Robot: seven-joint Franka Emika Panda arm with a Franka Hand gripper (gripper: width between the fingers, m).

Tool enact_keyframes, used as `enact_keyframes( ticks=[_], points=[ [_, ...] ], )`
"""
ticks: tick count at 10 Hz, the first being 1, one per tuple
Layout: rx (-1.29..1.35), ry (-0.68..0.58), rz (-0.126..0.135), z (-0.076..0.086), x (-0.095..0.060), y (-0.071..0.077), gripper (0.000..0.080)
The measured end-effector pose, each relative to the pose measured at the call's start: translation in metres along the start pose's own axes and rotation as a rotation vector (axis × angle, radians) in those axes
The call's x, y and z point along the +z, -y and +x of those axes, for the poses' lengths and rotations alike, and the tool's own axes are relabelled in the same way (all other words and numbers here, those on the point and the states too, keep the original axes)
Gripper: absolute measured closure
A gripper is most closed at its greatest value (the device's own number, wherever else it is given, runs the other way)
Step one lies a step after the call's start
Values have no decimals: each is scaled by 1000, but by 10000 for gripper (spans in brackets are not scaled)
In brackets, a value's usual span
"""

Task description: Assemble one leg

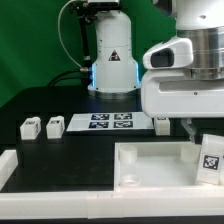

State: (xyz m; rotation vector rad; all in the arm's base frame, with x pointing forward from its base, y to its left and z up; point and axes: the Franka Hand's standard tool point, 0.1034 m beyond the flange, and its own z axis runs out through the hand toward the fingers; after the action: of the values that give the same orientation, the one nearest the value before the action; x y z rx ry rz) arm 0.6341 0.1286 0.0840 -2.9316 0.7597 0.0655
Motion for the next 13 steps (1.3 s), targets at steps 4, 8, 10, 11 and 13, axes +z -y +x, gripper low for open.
enact_keyframes(
  ticks=[4,8,10,11,13],
  points=[
    [464,-3,72,5,0,-2,499],
    [1051,-1,219,4,0,-2,499],
    [1109,9,237,4,1,-1,499],
    [1081,6,235,4,1,-1,404],
    [1043,3,233,3,2,-1,179]
  ],
)
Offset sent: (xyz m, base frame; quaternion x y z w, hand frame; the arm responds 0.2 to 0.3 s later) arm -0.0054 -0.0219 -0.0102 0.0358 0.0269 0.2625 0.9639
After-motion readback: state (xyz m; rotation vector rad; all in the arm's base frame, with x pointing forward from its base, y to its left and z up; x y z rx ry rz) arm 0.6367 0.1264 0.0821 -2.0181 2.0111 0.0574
